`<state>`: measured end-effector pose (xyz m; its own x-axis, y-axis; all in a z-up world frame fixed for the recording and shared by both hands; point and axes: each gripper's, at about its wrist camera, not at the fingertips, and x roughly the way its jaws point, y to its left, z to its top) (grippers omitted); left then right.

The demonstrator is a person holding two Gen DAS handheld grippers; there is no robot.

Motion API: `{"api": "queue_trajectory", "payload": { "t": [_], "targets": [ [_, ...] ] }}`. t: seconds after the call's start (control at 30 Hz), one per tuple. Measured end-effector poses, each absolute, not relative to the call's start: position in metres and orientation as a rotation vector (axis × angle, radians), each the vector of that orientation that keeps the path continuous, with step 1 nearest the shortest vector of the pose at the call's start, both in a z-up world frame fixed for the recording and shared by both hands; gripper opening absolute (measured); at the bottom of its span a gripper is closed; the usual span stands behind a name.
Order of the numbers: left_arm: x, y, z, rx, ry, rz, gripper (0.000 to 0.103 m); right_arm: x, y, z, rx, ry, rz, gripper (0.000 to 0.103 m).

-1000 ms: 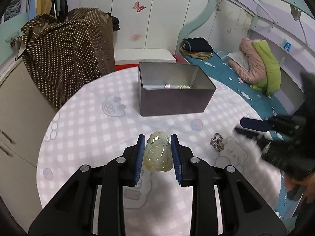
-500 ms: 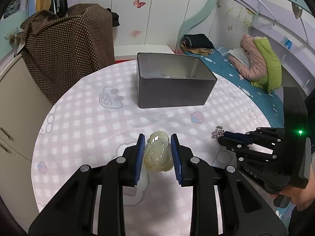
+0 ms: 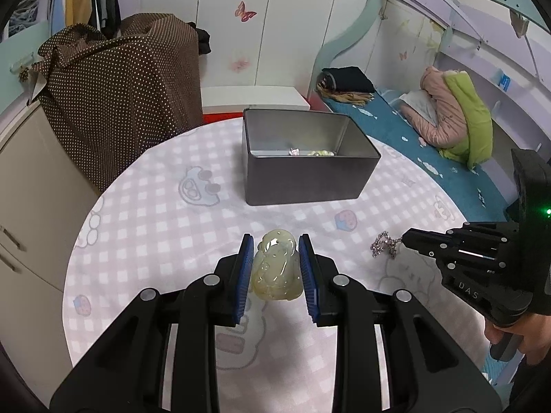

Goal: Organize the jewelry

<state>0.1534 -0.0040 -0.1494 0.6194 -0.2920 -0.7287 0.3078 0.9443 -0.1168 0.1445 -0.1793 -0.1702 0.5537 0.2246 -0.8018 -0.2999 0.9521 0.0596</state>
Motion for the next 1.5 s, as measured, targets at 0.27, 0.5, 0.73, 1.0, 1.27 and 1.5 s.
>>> {"api": "queue_trajectory", "payload": {
  "t": [0.27,0.5,0.73,1.0,1.27,1.5],
  "targets": [
    [0.153,-0.005,-0.142,0.019,0.818,-0.35,0.027,0.142,-0.182,-0.154,-0.062,0.908,0.332,0.0],
    [0.157,-0.007,-0.122,0.022,0.779,-0.355,0.027,0.139,-0.179,-0.113,-0.074,0.833,0.359,0.0],
    [0.168,-0.01,-0.087,0.019,0.72,-0.364,0.027,0.142,-0.173,-0.062,-0.111,0.735,0.375,0.0],
    [0.189,-0.021,-0.034,0.003,0.654,-0.405,0.027,0.162,-0.173,-0.006,-0.129,0.622,0.367,0.0],
    [0.234,-0.039,-0.012,-0.017,0.667,-0.428,0.027,0.205,-0.171,0.011,-0.119,0.612,0.36,0.001],
    [0.272,-0.053,-0.046,-0.01,0.755,-0.409,0.027,0.242,-0.169,-0.027,-0.086,0.711,0.354,0.001]
  ]
}}
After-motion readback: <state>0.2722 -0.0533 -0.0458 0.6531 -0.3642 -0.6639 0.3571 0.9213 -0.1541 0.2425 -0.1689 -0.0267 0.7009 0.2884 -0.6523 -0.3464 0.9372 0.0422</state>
